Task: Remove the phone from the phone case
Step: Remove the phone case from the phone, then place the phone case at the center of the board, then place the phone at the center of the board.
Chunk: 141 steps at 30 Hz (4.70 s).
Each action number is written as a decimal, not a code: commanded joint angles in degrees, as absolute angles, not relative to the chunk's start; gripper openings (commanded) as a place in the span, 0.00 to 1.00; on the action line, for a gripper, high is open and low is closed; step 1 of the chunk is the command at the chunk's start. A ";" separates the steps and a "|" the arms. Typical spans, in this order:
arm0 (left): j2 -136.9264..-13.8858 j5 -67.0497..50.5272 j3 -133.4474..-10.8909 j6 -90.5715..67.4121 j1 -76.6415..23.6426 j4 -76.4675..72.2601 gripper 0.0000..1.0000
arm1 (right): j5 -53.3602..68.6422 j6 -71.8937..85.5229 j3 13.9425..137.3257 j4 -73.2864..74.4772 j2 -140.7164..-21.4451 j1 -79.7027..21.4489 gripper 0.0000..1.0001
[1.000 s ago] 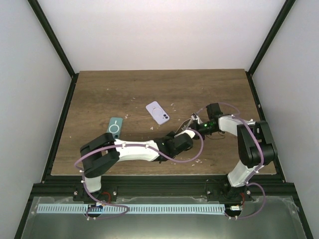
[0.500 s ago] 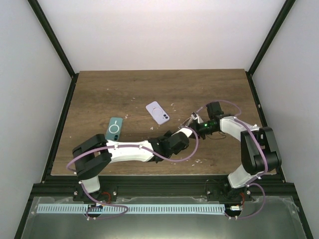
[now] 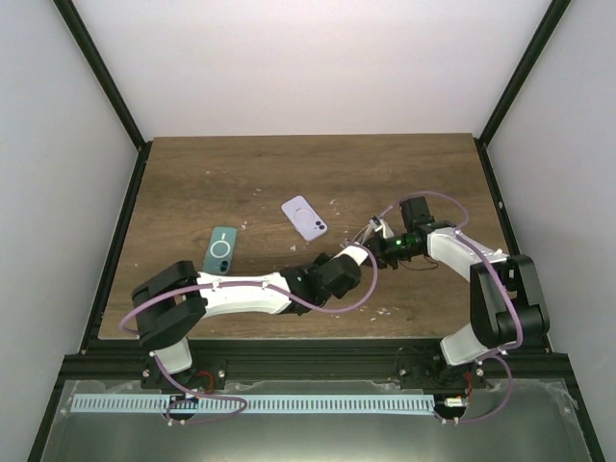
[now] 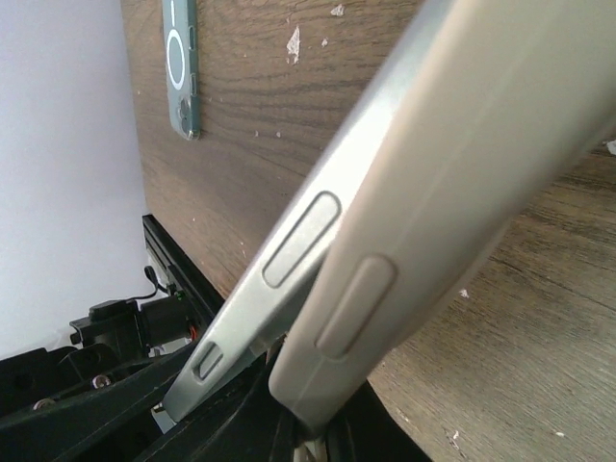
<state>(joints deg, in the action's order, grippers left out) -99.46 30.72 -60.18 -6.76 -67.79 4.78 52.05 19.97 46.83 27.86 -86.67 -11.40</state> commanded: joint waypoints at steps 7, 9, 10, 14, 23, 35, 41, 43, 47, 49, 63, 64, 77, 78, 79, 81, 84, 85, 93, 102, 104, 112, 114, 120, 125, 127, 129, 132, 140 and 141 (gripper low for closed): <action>-93.57 33.93 -58.27 -10.81 -66.71 11.25 0.00 | 38.35 15.26 47.56 24.56 -85.26 -9.05 0.01; -91.98 33.42 -58.12 -11.61 -66.71 11.25 0.00 | 35.86 14.96 48.37 24.92 -85.19 -9.05 0.01; -90.97 33.08 -57.96 -12.05 -66.67 11.25 0.00 | 35.04 14.90 48.73 25.22 -85.06 -8.94 0.01; -86.33 31.33 -56.35 -14.31 -66.97 10.29 0.00 | 34.80 14.86 50.69 26.12 -83.62 -8.36 0.01; -76.62 33.45 -49.22 -17.71 -69.13 11.42 0.00 | 32.56 -6.55 69.80 42.22 -92.39 -1.86 0.01; -69.47 36.19 -41.37 -17.69 -72.02 10.53 0.00 | 29.53 -37.24 99.77 73.72 -117.96 19.81 0.01; -69.97 34.70 -40.47 -17.38 -72.20 8.70 0.00 | 23.90 -41.49 101.74 76.19 -122.07 23.49 0.01; -70.41 34.26 -40.42 -17.66 -72.32 8.20 0.00 | 23.96 -41.68 101.14 76.20 -122.80 23.48 0.01; -71.37 33.35 -40.45 -18.00 -72.50 7.74 0.00 | 25.47 -41.05 101.69 76.35 -124.87 23.38 0.01; -72.02 33.07 -40.65 -18.06 -72.50 7.82 0.00 | 26.75 -41.93 101.56 76.46 -125.99 23.23 0.01; -77.25 31.00 -43.77 -17.61 -72.77 6.81 0.00 | 31.01 -37.95 103.40 74.12 -131.68 22.50 0.25; -77.56 30.98 -44.02 -17.44 -72.84 6.80 0.00 | 31.18 -37.30 103.99 73.57 -131.55 22.50 0.29; -89.53 38.95 -55.35 -6.83 -72.69 7.15 0.00 | 23.73 -29.83 88.92 52.41 -117.61 22.62 0.53; -91.09 40.33 -57.10 -5.52 -72.46 7.58 0.00 | 22.94 -29.15 86.60 50.17 -115.68 22.67 0.55; -92.80 41.02 -58.80 -4.30 -72.12 8.09 0.00 | 22.40 -28.62 84.43 48.01 -113.63 22.67 0.55; -96.00 42.33 -62.41 -2.20 -71.24 9.60 0.00 | 21.34 -27.59 80.17 43.79 -109.75 22.60 0.57; -100.10 42.68 -66.76 -0.08 -69.12 10.85 0.00 | 20.48 -26.72 73.74 39.17 -104.35 22.63 0.60; -101.95 42.63 -68.75 0.64 -68.24 11.22 0.00 | 20.71 -26.53 71.77 38.05 -102.70 22.62 0.60; -113.68 44.71 -81.88 6.80 -62.34 14.06 0.00 | 29.98 -24.73 58.26 36.73 -87.14 22.23 0.61; -127.85 50.85 -97.74 11.27 -60.64 18.88 0.00 | 45.40 -20.05 50.75 35.41 -68.90 20.66 0.61; -129.94 51.86 -99.35 11.58 -60.63 19.27 0.00 | 48.46 -18.78 48.87 33.53 -67.33 20.62 0.62; -135.95 57.61 -102.87 4.61 -60.64 25.84 0.00 | 49.16 -18.89 49.31 34.16 -69.35 20.54 0.63; -136.86 59.35 -103.07 2.09 -60.63 28.39 0.00 | 49.45 -18.72 49.28 34.01 -69.30 20.51 0.63; -138.43 56.01 -103.68 -3.76 -61.18 34.46 0.01 | 49.49 -18.67 49.22 33.95 -69.07 20.54 0.63; -138.07 51.51 -103.07 -5.01 -61.85 34.14 0.30 | 49.18 -18.55 49.21 34.01 -69.13 20.54 0.63; -137.32 49.28 -103.08 -5.95 -61.85 34.45 0.37 | 48.98 -18.47 49.22 33.95 -69.04 20.55 0.63; -136.27 47.63 -102.95 -7.20 -61.87 35.05 0.45 | 48.88 -18.36 49.17 33.87 -68.96 20.53 0.64; -133.28 43.38 -102.02 -9.58 -61.86 36.55 0.57 | 48.63 -18.22 49.20 33.80 -69.01 20.52 0.63; -118.03 28.06 -92.49 -12.96 -61.75 34.98 0.79 | 48.30 -18.50 49.20 33.66 -69.39 20.56 0.64; -116.56 26.46 -91.82 -13.04 -61.64 34.83 0.81 | 48.24 -18.52 49.15 33.63 -69.40 20.60 0.64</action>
